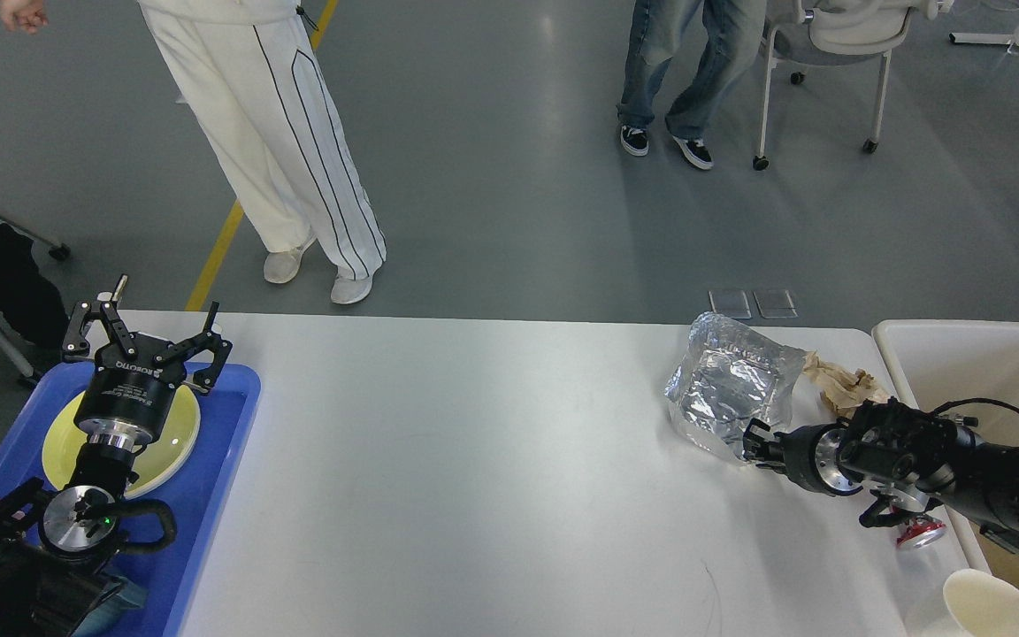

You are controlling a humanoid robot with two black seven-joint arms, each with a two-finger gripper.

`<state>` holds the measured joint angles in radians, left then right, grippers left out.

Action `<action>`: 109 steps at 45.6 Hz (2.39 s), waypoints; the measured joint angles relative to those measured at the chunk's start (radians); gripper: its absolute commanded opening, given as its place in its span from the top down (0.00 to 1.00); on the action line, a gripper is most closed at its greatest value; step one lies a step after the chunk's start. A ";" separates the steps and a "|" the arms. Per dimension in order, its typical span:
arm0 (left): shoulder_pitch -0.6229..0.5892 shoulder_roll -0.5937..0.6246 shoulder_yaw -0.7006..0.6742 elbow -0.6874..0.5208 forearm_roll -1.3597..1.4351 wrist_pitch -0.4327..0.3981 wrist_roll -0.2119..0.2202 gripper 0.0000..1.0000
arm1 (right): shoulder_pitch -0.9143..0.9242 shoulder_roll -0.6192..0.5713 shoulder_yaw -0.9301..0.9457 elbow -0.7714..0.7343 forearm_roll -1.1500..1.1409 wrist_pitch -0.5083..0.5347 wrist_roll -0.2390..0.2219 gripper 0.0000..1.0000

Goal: Tidy desktop
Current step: 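Grasp the silver foil bag with the right gripper and lift it, then carry the foil bag over the white bin and release it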

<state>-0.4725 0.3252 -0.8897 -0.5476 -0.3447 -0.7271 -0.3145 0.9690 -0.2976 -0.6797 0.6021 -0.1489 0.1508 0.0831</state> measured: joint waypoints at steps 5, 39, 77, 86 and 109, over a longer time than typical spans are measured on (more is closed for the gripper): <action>0.000 0.000 0.000 0.000 0.000 0.000 0.000 0.03 | 0.001 -0.001 0.000 0.001 0.000 -0.004 0.000 1.00; 0.000 0.000 0.000 0.000 -0.001 0.000 0.000 0.03 | 0.866 -0.230 -0.140 0.806 -0.015 0.203 -0.002 1.00; 0.000 0.000 0.000 0.000 0.000 0.000 0.000 0.03 | 0.298 -0.326 -0.203 0.159 -0.107 0.019 0.006 1.00; 0.000 0.000 0.000 0.000 0.000 0.000 0.000 0.03 | 0.031 -0.306 -0.062 -0.141 -0.048 -0.125 0.017 1.00; 0.000 0.000 0.000 0.000 0.000 0.000 0.000 0.03 | -0.278 -0.147 0.162 -0.594 0.163 -0.169 0.011 0.86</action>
<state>-0.4725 0.3252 -0.8897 -0.5476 -0.3449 -0.7271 -0.3145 0.6909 -0.4448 -0.5172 0.0078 0.0137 -0.0183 0.0944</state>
